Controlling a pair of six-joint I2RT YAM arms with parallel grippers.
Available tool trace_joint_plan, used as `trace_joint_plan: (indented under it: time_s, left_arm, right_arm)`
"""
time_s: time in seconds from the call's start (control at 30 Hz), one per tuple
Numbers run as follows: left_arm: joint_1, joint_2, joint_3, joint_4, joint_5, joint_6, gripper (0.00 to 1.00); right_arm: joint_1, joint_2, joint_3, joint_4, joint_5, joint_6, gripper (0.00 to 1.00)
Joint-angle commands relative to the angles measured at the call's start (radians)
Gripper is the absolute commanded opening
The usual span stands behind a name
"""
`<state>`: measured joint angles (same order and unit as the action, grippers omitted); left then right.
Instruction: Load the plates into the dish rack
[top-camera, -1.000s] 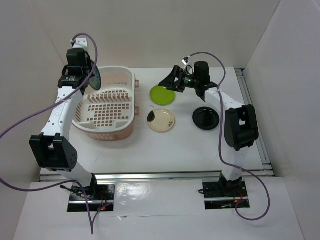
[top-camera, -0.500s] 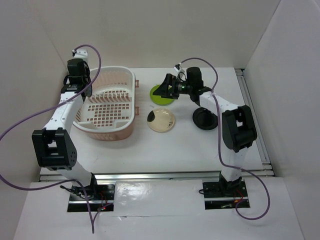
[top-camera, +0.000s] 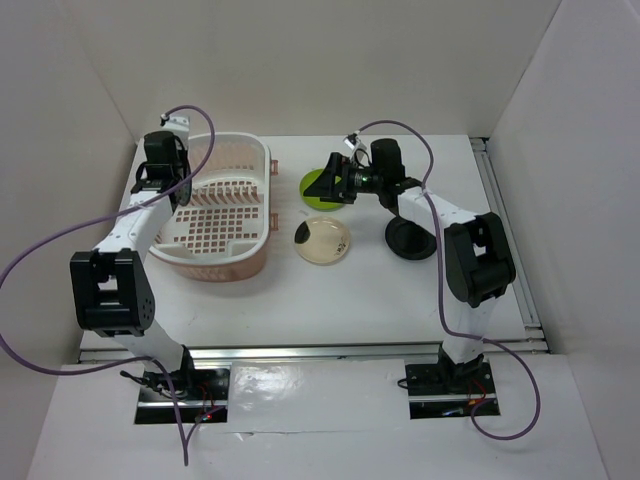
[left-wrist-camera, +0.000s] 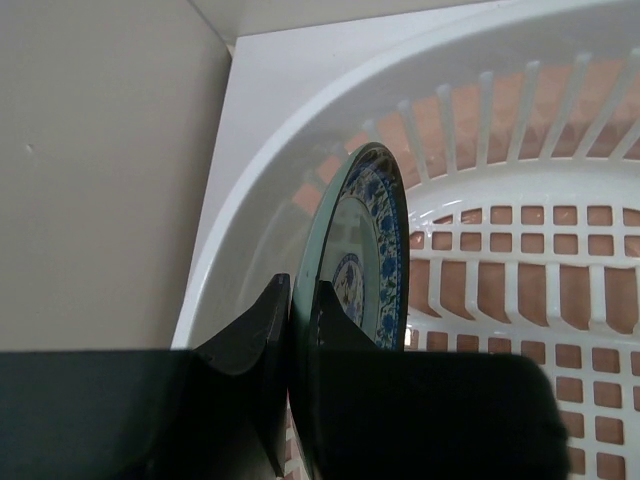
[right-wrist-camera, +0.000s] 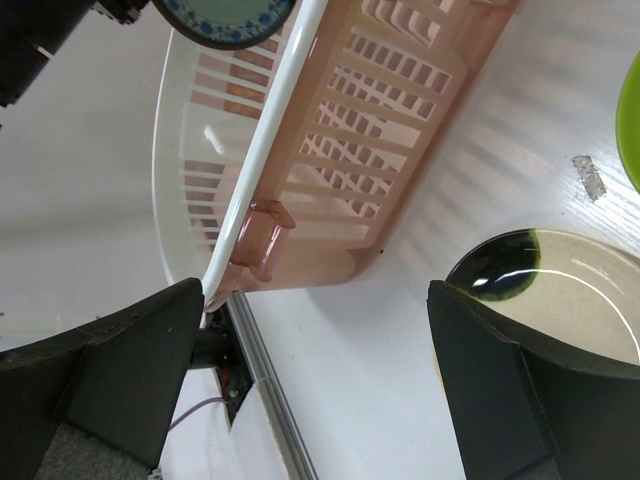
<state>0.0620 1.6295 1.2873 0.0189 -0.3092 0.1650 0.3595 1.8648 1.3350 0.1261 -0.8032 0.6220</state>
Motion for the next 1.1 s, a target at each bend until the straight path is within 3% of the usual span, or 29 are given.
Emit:
trace_joint_plan:
  time_s: [0.0,0.33,0.63,1.07]
  left_arm:
    - [-0.001,-0.011,-0.008,0.088,0.044,0.021,0.00]
    - [-0.001,0.000,0.001,0.079,0.053,0.002,0.00]
    - [-0.001,0.039,0.032,0.099,-0.044,0.045,0.00]
    - [-0.001,0.069,0.050,0.119,-0.062,0.054,0.00]
  right_arm:
    - [0.007,-0.012,0.036,0.050,-0.031,0.012,1.00]
    - [0.007,-0.003,0.027,0.050,-0.031,0.001,1.00]
    - [0.007,0.017,0.047,0.050,-0.040,0.001,1.00]
    - [0.007,0.036,0.056,0.050,-0.050,0.001,1.00]
